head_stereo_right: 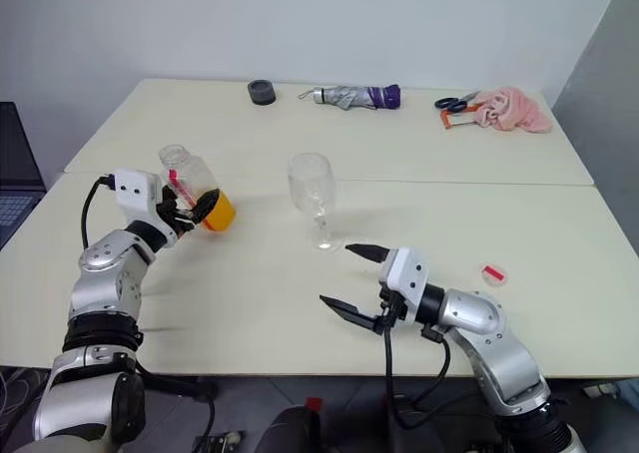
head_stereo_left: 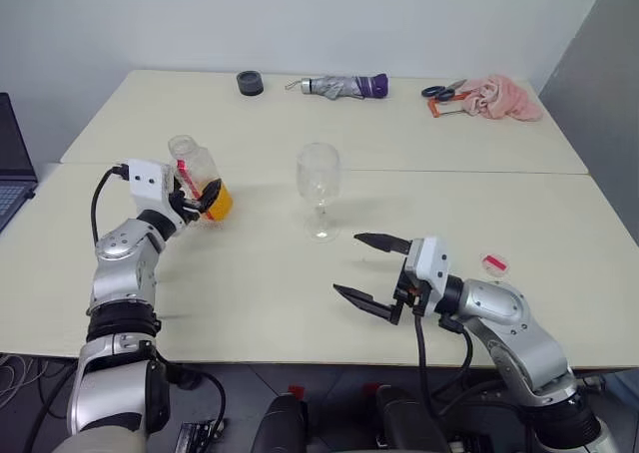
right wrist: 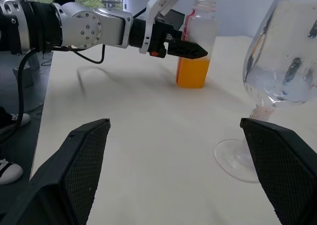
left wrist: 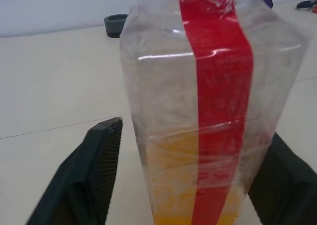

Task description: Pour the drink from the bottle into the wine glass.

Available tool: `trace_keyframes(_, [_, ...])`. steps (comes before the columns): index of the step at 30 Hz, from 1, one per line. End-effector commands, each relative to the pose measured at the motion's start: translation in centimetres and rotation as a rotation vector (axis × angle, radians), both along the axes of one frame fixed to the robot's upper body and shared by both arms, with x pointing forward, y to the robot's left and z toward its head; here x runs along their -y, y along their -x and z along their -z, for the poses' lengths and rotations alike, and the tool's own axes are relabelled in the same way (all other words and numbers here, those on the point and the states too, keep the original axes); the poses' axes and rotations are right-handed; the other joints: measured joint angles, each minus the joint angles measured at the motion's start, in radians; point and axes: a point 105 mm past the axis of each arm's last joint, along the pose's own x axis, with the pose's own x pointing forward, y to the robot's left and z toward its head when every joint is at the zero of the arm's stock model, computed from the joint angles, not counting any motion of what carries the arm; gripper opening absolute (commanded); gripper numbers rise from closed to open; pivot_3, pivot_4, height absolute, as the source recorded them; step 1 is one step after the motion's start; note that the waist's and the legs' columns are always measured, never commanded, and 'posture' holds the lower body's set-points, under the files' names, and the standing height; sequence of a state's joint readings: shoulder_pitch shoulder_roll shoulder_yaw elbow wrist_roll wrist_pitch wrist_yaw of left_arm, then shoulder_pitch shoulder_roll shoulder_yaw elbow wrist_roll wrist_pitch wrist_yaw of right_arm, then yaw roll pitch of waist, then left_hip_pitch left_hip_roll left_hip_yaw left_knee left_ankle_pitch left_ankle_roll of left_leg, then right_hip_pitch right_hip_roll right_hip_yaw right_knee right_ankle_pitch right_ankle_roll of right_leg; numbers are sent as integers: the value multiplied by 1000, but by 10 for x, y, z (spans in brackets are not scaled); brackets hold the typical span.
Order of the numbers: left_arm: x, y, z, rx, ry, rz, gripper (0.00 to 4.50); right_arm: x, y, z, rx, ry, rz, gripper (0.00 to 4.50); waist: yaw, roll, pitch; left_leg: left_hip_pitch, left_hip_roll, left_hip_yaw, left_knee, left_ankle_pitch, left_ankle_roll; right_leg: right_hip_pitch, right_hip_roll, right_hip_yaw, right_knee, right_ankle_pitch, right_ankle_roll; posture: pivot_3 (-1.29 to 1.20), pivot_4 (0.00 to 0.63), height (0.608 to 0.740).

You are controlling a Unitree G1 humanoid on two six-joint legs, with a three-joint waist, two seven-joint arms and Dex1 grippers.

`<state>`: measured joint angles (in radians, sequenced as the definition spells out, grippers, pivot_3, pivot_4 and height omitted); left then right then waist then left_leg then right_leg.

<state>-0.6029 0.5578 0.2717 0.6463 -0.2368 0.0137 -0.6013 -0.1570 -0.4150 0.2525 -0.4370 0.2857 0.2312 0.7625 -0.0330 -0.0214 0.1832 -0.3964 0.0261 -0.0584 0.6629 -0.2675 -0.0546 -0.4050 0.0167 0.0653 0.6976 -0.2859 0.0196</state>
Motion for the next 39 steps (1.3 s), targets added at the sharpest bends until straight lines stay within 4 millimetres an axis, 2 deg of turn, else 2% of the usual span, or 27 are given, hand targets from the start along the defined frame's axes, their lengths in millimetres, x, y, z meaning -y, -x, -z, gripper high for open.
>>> trace_keyframes(1, [0,-3,-15,50,-15,11,2325,-2,3,-7,46,-10,-10,4500,0,0,0,0,0,0,0,0,0,0,0,0,0,0,0,0,150,740])
trace_keyframes(2, [0,-3,-15,49,-15,11,1968,-2,3,-7,49,-8,-10,4500,0,0,0,0,0,0,0,0,0,0,0,0,0,0,0,0,150,740])
trace_keyframes(3, [0,-3,-15,49,-13,12,1793,-2,3,-7,53,-7,-9,4500,0,0,0,0,0,0,0,0,0,0,0,0,0,0,0,0,150,740])
trace_keyframes(10, [13,-3,-27,87,-7,45,1713,1,1,-13,68,-20,12,4500,1,0,0,-1,0,-1,0,0,0,0,0,0,0,0,0,0,150,740])
trace_keyframes(13, [49,-3,-51,151,-53,142,1713,5,-8,-36,83,-81,60,4500,1,0,0,-2,1,-3,1,0,0,0,0,-1,0,0,0,0,150,740])
trace_keyframes(20, [93,0,-92,295,-259,249,1713,9,-23,-68,64,-214,156,4500,2,0,0,-2,0,-3,1,0,-1,0,-1,-1,0,0,1,0,150,740])
trace_keyframes(28, [109,-1,-112,454,-568,301,1713,15,-29,-72,91,-217,241,4500,1,0,0,-2,-1,-2,1,0,-1,-1,0,0,0,0,0,0,150,740])
trace_keyframes(39, [116,-2,-119,608,-885,360,1712,16,-33,-69,145,-183,271,4500,1,0,0,-2,-3,-1,1,0,0,-1,0,0,0,0,1,0,150,740])
